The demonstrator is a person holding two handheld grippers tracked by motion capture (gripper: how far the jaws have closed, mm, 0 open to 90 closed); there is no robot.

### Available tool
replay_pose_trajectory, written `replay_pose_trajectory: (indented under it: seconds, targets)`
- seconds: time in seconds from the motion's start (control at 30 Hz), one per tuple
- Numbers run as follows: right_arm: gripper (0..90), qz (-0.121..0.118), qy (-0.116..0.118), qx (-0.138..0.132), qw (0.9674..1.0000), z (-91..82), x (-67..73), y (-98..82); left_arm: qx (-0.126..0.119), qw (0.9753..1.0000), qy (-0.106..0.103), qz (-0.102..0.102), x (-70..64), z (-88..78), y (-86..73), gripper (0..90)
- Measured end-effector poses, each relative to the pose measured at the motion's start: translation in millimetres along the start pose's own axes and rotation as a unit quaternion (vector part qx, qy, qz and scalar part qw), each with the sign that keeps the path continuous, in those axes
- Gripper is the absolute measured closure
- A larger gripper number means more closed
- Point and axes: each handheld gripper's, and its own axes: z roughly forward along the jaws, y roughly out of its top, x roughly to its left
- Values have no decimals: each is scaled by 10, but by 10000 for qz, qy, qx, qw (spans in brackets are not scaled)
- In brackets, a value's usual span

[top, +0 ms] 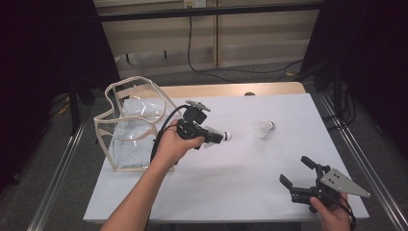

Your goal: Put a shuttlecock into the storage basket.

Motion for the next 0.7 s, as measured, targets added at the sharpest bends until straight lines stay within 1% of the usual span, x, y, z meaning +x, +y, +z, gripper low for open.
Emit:
replay_pose_trajectory:
  seconds: [0.03, 0.07, 0.1, 0.13, 0.17, 0.2, 0.27, 0.33, 0.37, 0.47, 0.57, 0.6, 0.63, 0.67, 0.7]
  targets:
    - [22, 0, -2, 2, 10000, 0, 0, 0, -5, 10000, -9, -5, 1, -12, 5, 883]
    - [22, -16, -2, 5, 10000, 1, -3, -1, 27, 10000, 45, 26, -2, -24, 11, 883]
    - [22, -12, -3, 6, 10000, 2, -3, -2, -10, 10000, 25, -15, -6, -30, 13, 883]
    - [22, 7, -5, 9, 10000, 1, 0, -1, -5, 10000, 10, 8, -1, -38, 16, 883]
    - [22, -2, -4, 3, 10000, 1, 0, 0, -15, 10000, 61, -13, -9, -46, 19, 883]
    - [23, -7, -3, 0, 10000, 2, 1, 1, -39, 10000, 15, -19, -6, -51, 20, 883]
    - [22, -3, -3, 2, 10000, 2, 0, 0, -7, 10000, -8, -5, 0, -63, 25, 883]
    - [22, 0, -4, 3, 10000, 4, -1, -1, -12, 10000, 28, -17, 0, -65, 26, 883]
    - [22, -6, -4, 0, 10000, 4, -1, 1, -7, 10000, 3, -14, 6, -68, 26, 883]
    - [22, -7, -8, -3, 10000, 8, 0, 1, 10, 10000, 24, -23, 13, -80, 29, 883]
    - [22, -13, -9, -2, 10000, 11, -1, 1, 7, 9999, 98, -24, 8, -95, 34, 883]
    - [22, -15, -9, -3, 10000, 11, -1, 1, -14, 10000, 17, -34, 15, -97, 33, 883]
    - [22, -14, -8, -4, 10000, 11, -1, 2, -13, 10000, 20, -35, 16, -102, 36, 883]
    - [22, -14, -8, -3, 10000, 11, 0, 2, 15, 10000, 69, -15, 16, -111, 41, 883]
    - [22, -16, -9, -3, 10000, 11, -1, 2, -10, 10000, 27, -37, 20, -113, 43, 883]
